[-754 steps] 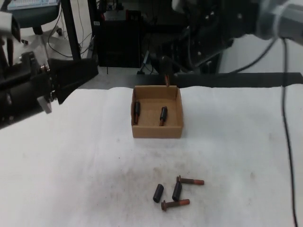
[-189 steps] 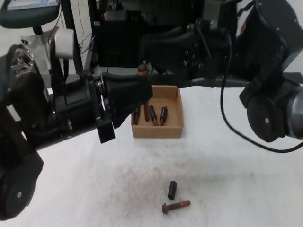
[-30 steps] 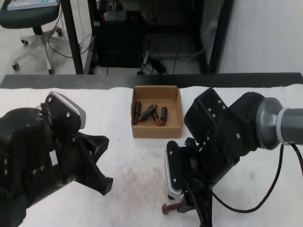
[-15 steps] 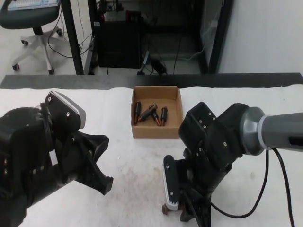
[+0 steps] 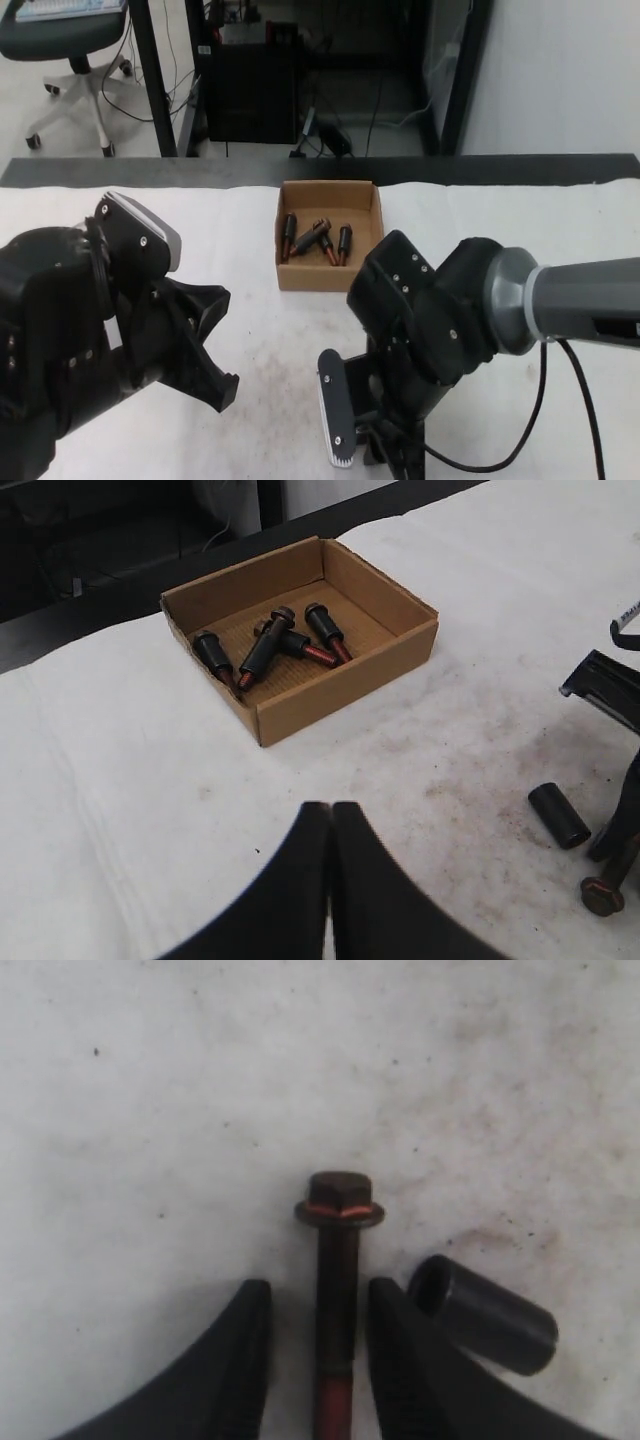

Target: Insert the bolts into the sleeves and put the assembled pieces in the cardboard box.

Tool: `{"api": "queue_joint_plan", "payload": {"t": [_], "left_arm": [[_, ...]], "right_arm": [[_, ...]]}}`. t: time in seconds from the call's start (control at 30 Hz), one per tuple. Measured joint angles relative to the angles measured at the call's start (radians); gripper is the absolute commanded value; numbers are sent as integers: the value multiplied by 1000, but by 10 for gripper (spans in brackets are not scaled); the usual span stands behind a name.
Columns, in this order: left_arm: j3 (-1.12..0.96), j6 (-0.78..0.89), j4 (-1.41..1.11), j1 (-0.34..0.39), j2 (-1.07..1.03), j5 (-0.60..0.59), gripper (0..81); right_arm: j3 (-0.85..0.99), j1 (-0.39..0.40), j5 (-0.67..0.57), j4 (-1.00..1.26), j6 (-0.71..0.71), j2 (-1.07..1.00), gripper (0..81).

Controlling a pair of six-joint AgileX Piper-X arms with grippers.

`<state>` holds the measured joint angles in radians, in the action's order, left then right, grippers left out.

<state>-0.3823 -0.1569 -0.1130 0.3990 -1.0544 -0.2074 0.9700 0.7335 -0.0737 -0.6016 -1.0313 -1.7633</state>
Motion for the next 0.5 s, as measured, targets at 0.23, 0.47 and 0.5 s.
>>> {"api": "queue_joint_plan", "payload": {"t": [0.23, 0.47, 0.5], "left_arm": [[0, 0, 0, 0, 0, 0, 1], [0, 0, 0, 0, 0, 0, 1], [0, 0, 0, 0, 0, 0, 1]], "right_arm": [[2, 16, 15, 20, 0, -4, 310], [2, 35, 54, 25, 0, -5, 310], [2, 37, 56, 26, 0, -5, 310]]}}
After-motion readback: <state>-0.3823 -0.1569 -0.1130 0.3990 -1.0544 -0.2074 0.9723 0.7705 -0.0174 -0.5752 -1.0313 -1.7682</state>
